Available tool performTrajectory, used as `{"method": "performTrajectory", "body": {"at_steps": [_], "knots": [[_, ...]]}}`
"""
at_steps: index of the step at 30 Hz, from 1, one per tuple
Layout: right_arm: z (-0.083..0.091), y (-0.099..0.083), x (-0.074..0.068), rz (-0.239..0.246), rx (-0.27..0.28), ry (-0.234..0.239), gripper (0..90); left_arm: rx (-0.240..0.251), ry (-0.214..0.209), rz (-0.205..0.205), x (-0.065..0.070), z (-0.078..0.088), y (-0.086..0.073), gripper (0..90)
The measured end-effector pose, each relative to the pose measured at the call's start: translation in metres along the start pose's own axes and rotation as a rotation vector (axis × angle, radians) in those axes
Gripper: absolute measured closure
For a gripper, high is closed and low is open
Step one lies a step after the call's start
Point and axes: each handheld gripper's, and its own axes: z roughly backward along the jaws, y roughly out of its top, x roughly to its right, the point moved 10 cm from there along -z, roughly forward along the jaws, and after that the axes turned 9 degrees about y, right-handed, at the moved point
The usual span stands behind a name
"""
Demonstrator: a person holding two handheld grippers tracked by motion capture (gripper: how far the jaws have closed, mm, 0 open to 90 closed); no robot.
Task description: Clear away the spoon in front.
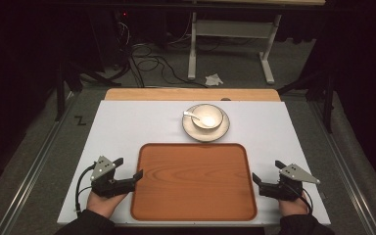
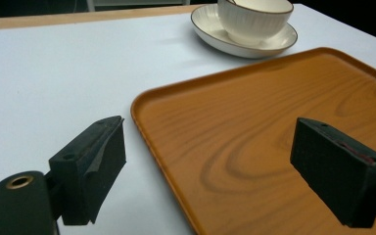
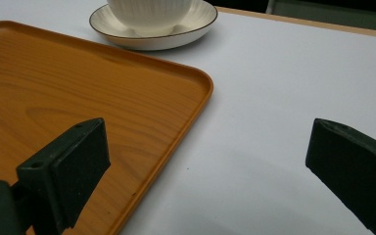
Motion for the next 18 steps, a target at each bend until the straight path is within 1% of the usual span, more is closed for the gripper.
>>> {"method": "performTrajectory", "body": {"at_steps": [2, 3, 5, 6, 9, 10, 11, 13, 14, 15, 16, 18], "knots": [[0.001, 0.002, 0.003, -0.005, 0.005, -0.003, 3.2, 0.010, 0.008, 0.001, -0.001, -0.002, 0.008, 13.4], [0.001, 0.002, 0.003, -0.005, 0.005, -0.003, 3.2, 0.010, 0.008, 0.001, -0.001, -0.002, 0.008, 13.4], [0.005, 0.005, 0.004, -0.005, 0.012, -0.012, 3.2, 0.017, 0.009, 0.006, -0.001, -0.006, 0.016, 13.4], [0.005, 0.007, 0.005, -0.001, 0.017, -0.013, 3.2, 0.019, 0.011, -0.005, 0.002, -0.012, 0.024, 13.5], [0.006, 0.008, 0.005, 0.031, 0.014, -0.013, 3.1, 0.016, 0.007, -0.024, 0.007, -0.022, 0.036, 13.5], [0.006, 0.008, 0.005, 0.031, 0.014, -0.013, 3.1, 0.016, 0.007, -0.024, 0.007, -0.022, 0.036, 13.7], [0.007, 0.005, 0.005, 0.031, 0.010, -0.010, 3.1, 0.013, 0.006, -0.030, 0.011, -0.030, 0.044, 14.1], [0.008, 0.002, 0.004, 0.022, 0.009, -0.006, 3.2, 0.013, 0.000, -0.032, 0.014, -0.038, 0.052, 15.0], [0.008, 0.001, 0.003, 0.023, 0.008, 0.000, 3.2, 0.014, 0.004, -0.039, 0.015, -0.043, 0.057, 15.7], [0.008, -0.001, 0.002, 0.013, 0.006, 0.007, 3.2, 0.010, 0.009, -0.050, 0.016, -0.049, 0.060, 16.0], [0.008, -0.001, 0.002, 0.013, 0.006, 0.007, 3.2, 0.010, 0.009, -0.050, 0.016, -0.049, 0.060, 16.3], [0.007, -0.005, -0.001, 0.003, -0.002, 0.018, 3.2, 0.005, 0.007, -0.047, 0.019, -0.060, 0.068, 17.0]]}}
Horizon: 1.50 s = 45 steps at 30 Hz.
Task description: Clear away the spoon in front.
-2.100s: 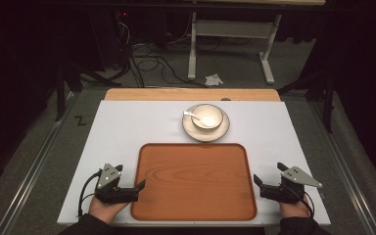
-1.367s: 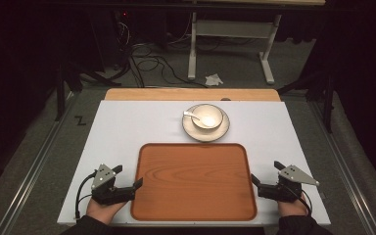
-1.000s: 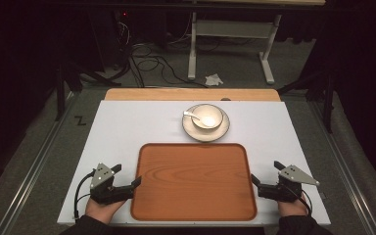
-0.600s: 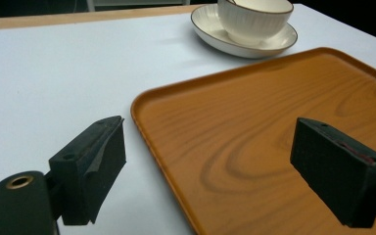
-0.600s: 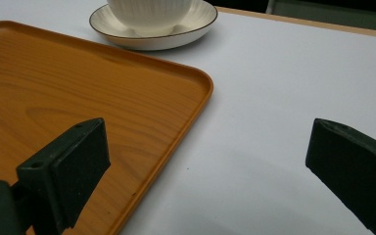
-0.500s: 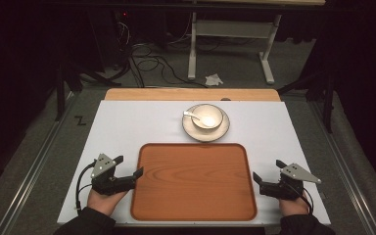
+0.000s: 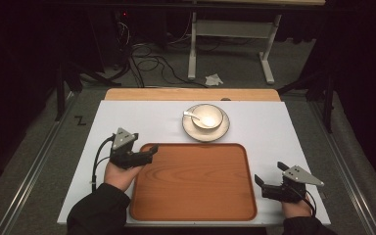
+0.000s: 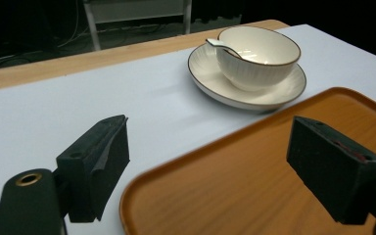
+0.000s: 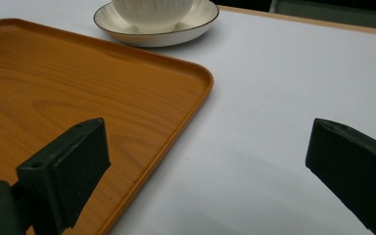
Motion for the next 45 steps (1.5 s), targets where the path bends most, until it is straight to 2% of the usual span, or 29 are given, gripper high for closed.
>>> {"method": "performTrajectory", "body": {"at_steps": [1, 3, 4, 7, 9, 11, 12, 13, 15, 16, 18, 21, 25, 32, 38, 40, 41, 43, 44, 45], "knots": [[0.000, 0.001, -0.001, 0.009, 0.004, 0.002, 3.2, -0.004, 0.005, 0.001, 0.001, -0.012, 0.007, 18.1], [0.001, 0.002, -0.001, 0.012, 0.009, 0.004, 3.2, -0.011, 0.010, 0.000, 0.002, -0.022, 0.012, 19.1], [0.001, 0.002, -0.001, 0.012, 0.009, 0.004, 3.2, -0.011, 0.010, 0.000, 0.002, -0.022, 0.012, 19.5], [0.001, 0.002, 0.001, 0.005, 0.011, 0.007, 3.2, -0.031, 0.009, 0.001, 0.006, -0.041, 0.018, 20.3], [0.001, 0.002, 0.001, 0.006, 0.012, 0.007, 3.2, -0.031, 0.007, 0.005, 0.006, -0.045, 0.019, 21.0], [0.001, 0.002, 0.001, 0.002, 0.013, 0.010, 3.2, -0.030, 0.001, 0.005, 0.010, -0.057, 0.025, 21.7], [0.001, 0.002, 0.001, 0.002, 0.013, 0.010, 3.2, -0.030, 0.001, 0.005, 0.010, -0.057, 0.025, 22.2], [0.001, 0.001, 0.001, 0.000, 0.011, 0.010, 3.2, -0.032, -0.003, 0.005, 0.012, -0.066, 0.029, 23.0], [0.001, 0.001, 0.001, 0.000, 0.010, 0.011, 3.2, -0.039, -0.001, 0.004, 0.013, -0.071, 0.031, 23.1], [0.001, 0.001, 0.001, -0.002, 0.010, 0.011, 3.2, -0.037, 0.001, 0.013, 0.015, -0.080, 0.035, 23.4], [0.000, 0.001, 0.001, -0.003, 0.012, 0.014, 3.2, -0.043, -0.001, 0.014, 0.015, -0.085, 0.037, 24.5], [0.000, 0.000, 0.002, -0.017, 0.013, 0.015, 3.2, -0.032, -0.001, 0.044, 0.016, -0.101, 0.048, 27.2], [0.000, 0.000, 0.003, -0.023, 0.017, 0.017, 3.5, -0.036, 0.008, 0.025, 0.017, -0.114, 0.055, 29.6], [-0.001, 0.000, 0.003, -0.026, 0.017, 0.025, 3.5, -0.040, 0.023, 0.024, 0.018, -0.129, 0.064, 31.8], [-0.002, 0.000, 0.003, -0.030, 0.021, 0.029, 3.6, -0.038, 0.030, 0.008, 0.026, -0.142, 0.073, 34.1], [-0.002, 0.000, 0.003, -0.036, 0.019, 0.030, 3.7, -0.046, 0.026, 0.023, 0.032, -0.147, 0.075, 41.2], [-0.002, 0.000, 0.003, -0.035, 0.019, 0.031, 3.9, -0.042, 0.021, 0.010, 0.036, -0.151, 0.077, 49.8], [-0.003, 0.000, 0.003, -0.035, 0.019, 0.031, 3.9, -0.047, 0.016, 0.022, 0.040, -0.152, 0.077, 66.7], [-0.003, 0.000, 0.003, -0.035, 0.019, 0.031, 3.9, -0.039, 0.022, 0.013, 0.040, -0.155, 0.078, 66.7], [-0.002, -0.001, 0.003, -0.037, 0.018, 0.031, 3.9, -0.060, 0.028, 0.040, 0.041, -0.158, 0.075, 82.5]]}}
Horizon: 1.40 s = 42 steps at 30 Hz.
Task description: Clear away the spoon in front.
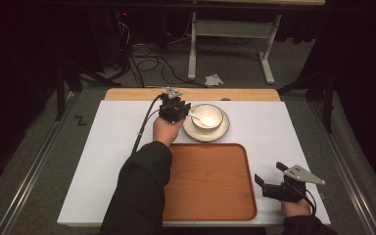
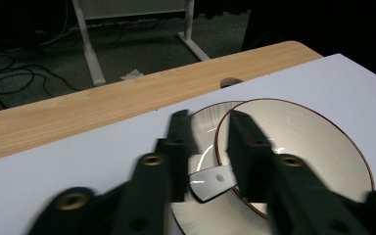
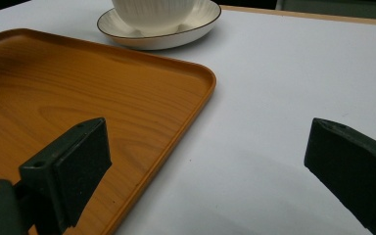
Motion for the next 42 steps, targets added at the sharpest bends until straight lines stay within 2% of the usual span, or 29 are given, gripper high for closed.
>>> {"method": "performTrajectory", "body": {"at_steps": [2, 5, 8, 9, 13, 20, 23, 25, 29, 31, 33, 35, 37, 40, 41, 42], "knots": [[0.000, 0.000, 0.000, 0.000, 0.000, 0.001, 3.9, -0.022, 0.029, 0.006, -0.003, -0.004, -0.005, 89.8], [0.001, -0.001, 0.000, -0.005, -0.001, 0.001, 3.9, -0.038, 0.052, 0.004, -0.006, -0.008, -0.010, 89.9], [0.001, -0.001, 0.000, -0.004, -0.002, 0.003, 3.9, -0.037, 0.053, 0.009, -0.007, -0.008, -0.010, 90.0], [0.000, -0.001, 0.000, 0.003, -0.002, 0.003, 3.9, -0.044, 0.037, 0.009, -0.006, -0.007, -0.011, 90.0], [0.000, -0.001, -0.001, 0.002, -0.004, 0.003, 3.9, -0.068, 0.019, -0.015, -0.003, -0.005, -0.017, 89.9], [-0.001, -0.001, -0.001, 0.008, -0.005, 0.004, 3.9, -0.067, -0.010, -0.003, -0.003, 0.002, -0.029, 90.0], [-0.001, -0.001, -0.001, 0.009, -0.006, 0.001, 4.0, -0.055, -0.035, 0.000, 0.000, 0.010, -0.038, 89.9], [0.000, -0.001, -0.002, 0.009, -0.008, 0.002, 3.9, -0.044, -0.035, 0.006, 0.000, 0.015, -0.040, 89.9], [0.000, 0.000, -0.002, 0.014, -0.008, 0.001, 3.9, -0.018, -0.042, 0.024, 0.000, 0.025, -0.039, 89.8], [0.000, 0.000, -0.002, 0.014, -0.009, -0.001, 3.9, 0.002, -0.059, 0.028, 0.003, 0.034, -0.036, 89.2], [-0.001, 0.000, -0.003, 0.016, -0.010, -0.001, 3.9, 0.007, -0.067, 0.030, 0.005, 0.036, -0.034, 84.1], [-0.001, 0.000, -0.003, 0.021, -0.010, 0.001, 3.9, 0.007, -0.068, 0.041, 0.005, 0.036, -0.033, 74.2], [-0.002, 0.000, -0.003, 0.023, -0.011, 0.000, 3.9, -0.007, -0.079, 0.090, 0.004, 0.031, -0.033, 63.7], [-0.001, 0.000, -0.003, 0.020, -0.011, 0.000, 3.9, -0.048, -0.090, 0.118, 0.004, 0.023, -0.040, 55.5], [-0.001, 0.000, -0.003, 0.020, -0.011, 0.000, 3.9, -0.048, -0.090, 0.118, 0.004, 0.023, -0.040, 53.3], [-0.002, -0.001, -0.002, 0.017, -0.013, 0.000, 4.0, -0.078, -0.121, 0.153, 0.004, 0.019, -0.044, 52.1]]}}
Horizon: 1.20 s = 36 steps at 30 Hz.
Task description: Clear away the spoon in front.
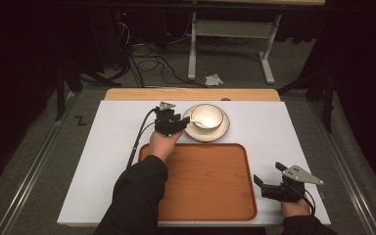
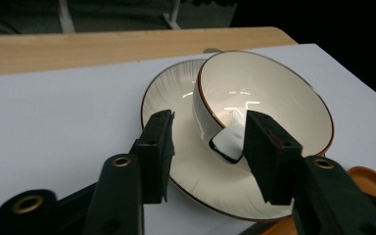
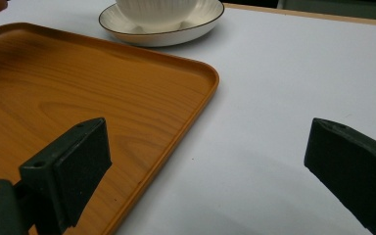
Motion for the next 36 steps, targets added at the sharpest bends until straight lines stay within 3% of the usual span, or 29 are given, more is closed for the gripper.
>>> {"method": "performTrajectory", "body": {"at_steps": [6, 13, 19, 23, 25, 29, 33, 34, 35, 36], "knots": [[0.001, 0.000, 0.000, -0.003, 0.003, 0.002, 4.1, -0.022, -0.101, 0.089, 0.007, -0.005, -0.002, 53.8], [0.000, 0.001, -0.001, 0.004, 0.002, 0.005, 4.1, -0.046, -0.136, 0.149, 0.003, -0.007, -0.002, 61.9], [0.000, 0.000, -0.001, 0.003, 0.001, 0.005, 4.1, -0.059, -0.157, 0.136, 0.006, -0.008, -0.005, 69.3], [0.000, 0.000, -0.001, 0.003, 0.002, 0.007, 4.1, -0.051, -0.169, 0.142, 0.007, -0.007, -0.004, 71.0], [0.000, 0.000, -0.001, 0.002, 0.002, 0.005, 4.1, -0.037, -0.179, 0.135, 0.009, -0.005, -0.002, 77.3], [0.000, 0.000, -0.001, 0.002, 0.001, 0.006, 4.1, -0.027, -0.190, 0.121, 0.012, -0.003, -0.001, 81.8], [-0.001, 0.001, -0.001, 0.003, 0.000, 0.007, 4.1, -0.001, -0.235, 0.112, 0.018, 0.000, 0.002, 85.4], [-0.001, 0.001, -0.001, 0.004, 0.000, 0.007, 4.1, 0.014, -0.216, 0.081, 0.022, 0.002, 0.004, 85.4], [-0.001, 0.001, -0.001, 0.004, 0.001, 0.007, 4.1, 0.014, -0.216, 0.081, 0.022, 0.002, 0.004, 85.5], [-0.001, 0.001, -0.001, 0.004, 0.001, 0.007, 4.1, 0.023, -0.205, 0.036, 0.025, 0.003, 0.005, 85.5]]}}
